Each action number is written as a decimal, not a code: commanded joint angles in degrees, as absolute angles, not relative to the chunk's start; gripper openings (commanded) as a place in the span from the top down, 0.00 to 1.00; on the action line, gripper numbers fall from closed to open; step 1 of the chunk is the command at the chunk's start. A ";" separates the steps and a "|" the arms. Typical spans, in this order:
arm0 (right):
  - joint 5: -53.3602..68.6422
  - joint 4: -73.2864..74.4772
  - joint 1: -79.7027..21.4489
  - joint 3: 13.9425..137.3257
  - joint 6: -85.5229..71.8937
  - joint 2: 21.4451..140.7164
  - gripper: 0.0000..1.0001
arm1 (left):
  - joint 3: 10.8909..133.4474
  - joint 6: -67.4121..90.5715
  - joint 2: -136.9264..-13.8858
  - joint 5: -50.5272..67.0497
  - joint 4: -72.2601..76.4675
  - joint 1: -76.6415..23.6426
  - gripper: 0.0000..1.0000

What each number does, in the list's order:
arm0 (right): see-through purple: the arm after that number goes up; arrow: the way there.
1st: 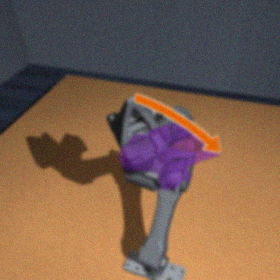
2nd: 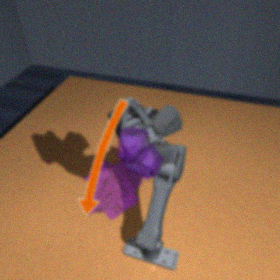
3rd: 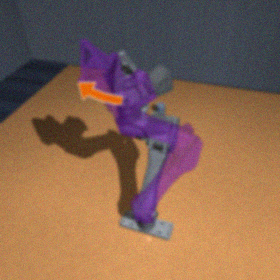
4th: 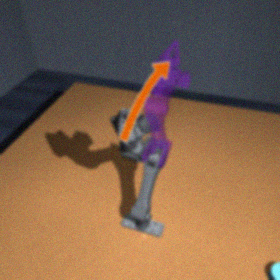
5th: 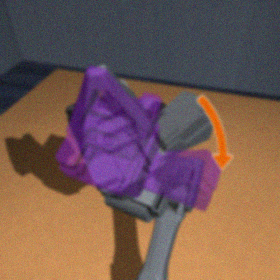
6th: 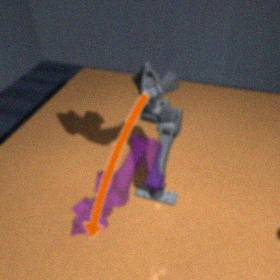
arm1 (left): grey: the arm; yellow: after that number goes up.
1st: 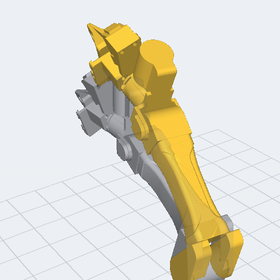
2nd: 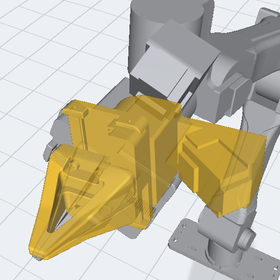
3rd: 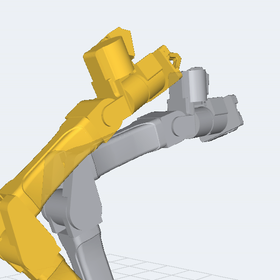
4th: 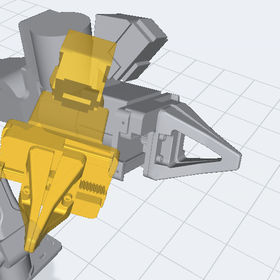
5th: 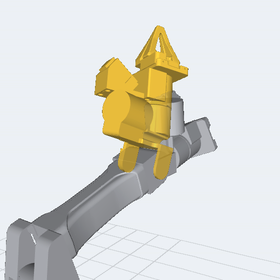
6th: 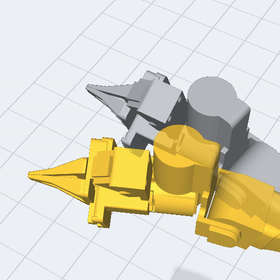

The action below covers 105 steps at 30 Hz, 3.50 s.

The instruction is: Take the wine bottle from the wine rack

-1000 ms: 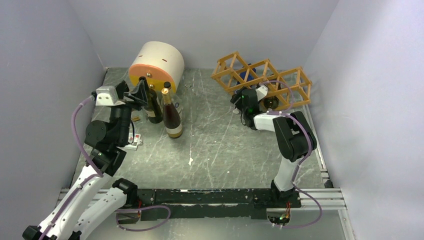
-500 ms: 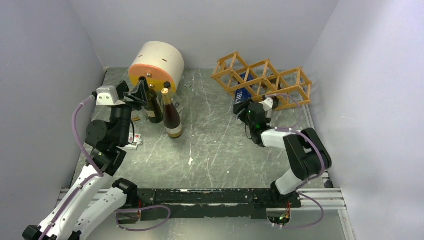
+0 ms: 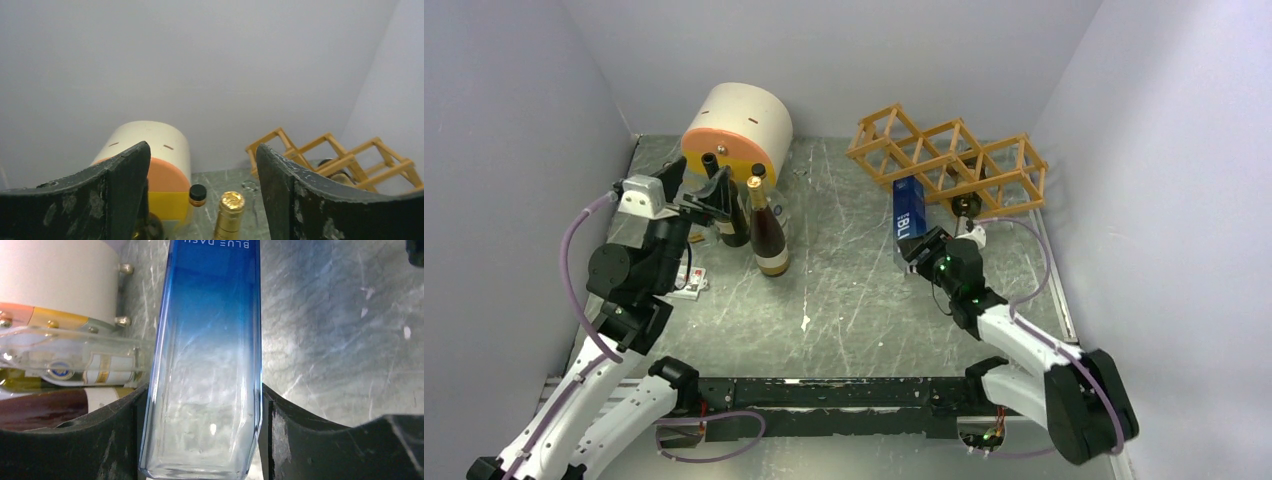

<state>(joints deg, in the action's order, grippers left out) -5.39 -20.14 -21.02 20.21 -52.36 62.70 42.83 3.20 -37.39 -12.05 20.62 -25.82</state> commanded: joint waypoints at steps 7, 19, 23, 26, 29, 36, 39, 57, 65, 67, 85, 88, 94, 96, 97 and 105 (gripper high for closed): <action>5.08 -2.59 -21.01 18.16 -54.40 40.64 1.00 | 46.09 1.65 -39.66 24.12 24.59 -26.48 0.14; 13.25 29.32 -20.92 28.10 -44.04 28.13 1.00 | 47.07 -7.98 -53.24 41.16 22.50 -48.12 0.13; 19.50 35.86 -20.95 32.87 -37.57 29.39 1.00 | 47.93 -18.79 -58.83 29.03 13.59 -59.92 0.11; 25.45 39.97 -20.92 36.53 -32.56 31.91 1.00 | 45.58 -24.52 -60.96 23.19 13.45 -64.03 0.07; 29.82 44.80 -20.92 40.14 -28.37 34.50 1.00 | 43.96 -28.62 -62.60 20.61 13.43 -66.21 0.05; 38.47 47.99 -20.92 43.12 -23.42 36.68 1.00 | 44.07 -32.33 -70.17 15.68 11.33 -70.31 0.02; 40.28 48.58 -20.97 43.02 -22.42 36.89 1.00 | 44.34 -33.20 -73.19 14.36 10.53 -71.21 0.01; 42.75 53.50 -20.92 45.44 -19.14 33.05 0.95 | 49.68 -31.71 -85.40 4.90 7.62 -71.46 0.50; 27.54 55.40 -20.92 51.06 -24.17 30.81 0.34 | 46.85 -28.03 -78.76 0.79 14.66 -71.26 0.93; 23.22 54.94 -20.96 52.85 -25.95 30.48 0.17 | 46.56 -26.19 -77.07 0.42 15.71 -70.84 0.93; 20.90 29.99 -20.92 52.36 -36.89 37.88 0.00 | 52.98 -10.98 -72.51 -8.62 10.78 -65.55 0.93; 21.13 27.52 -21.01 51.01 -37.46 40.76 0.02 | 53.20 -10.55 -72.25 -8.77 10.50 -64.95 0.93; 18.55 24.51 -23.70 49.11 -38.67 43.79 0.13 | 55.61 -8.03 -73.50 -8.54 7.19 -62.82 0.93; 15.67 23.85 -26.49 48.89 -38.88 45.03 0.14 | 56.25 -6.89 -73.80 -7.28 6.44 -61.91 0.93; 13.44 23.57 -28.61 48.87 -38.97 45.80 0.15 | 56.59 -6.43 -73.96 -6.62 6.11 -61.46 0.93; -1.59 22.88 -41.11 51.67 -37.66 52.72 0.12 | 57.77 -5.78 -74.42 -5.80 4.22 -60.65 0.93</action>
<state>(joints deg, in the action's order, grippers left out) 6.44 25.23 -39.46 49.54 -38.28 51.29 53.63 -6.52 -75.81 -6.85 -1.21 -60.62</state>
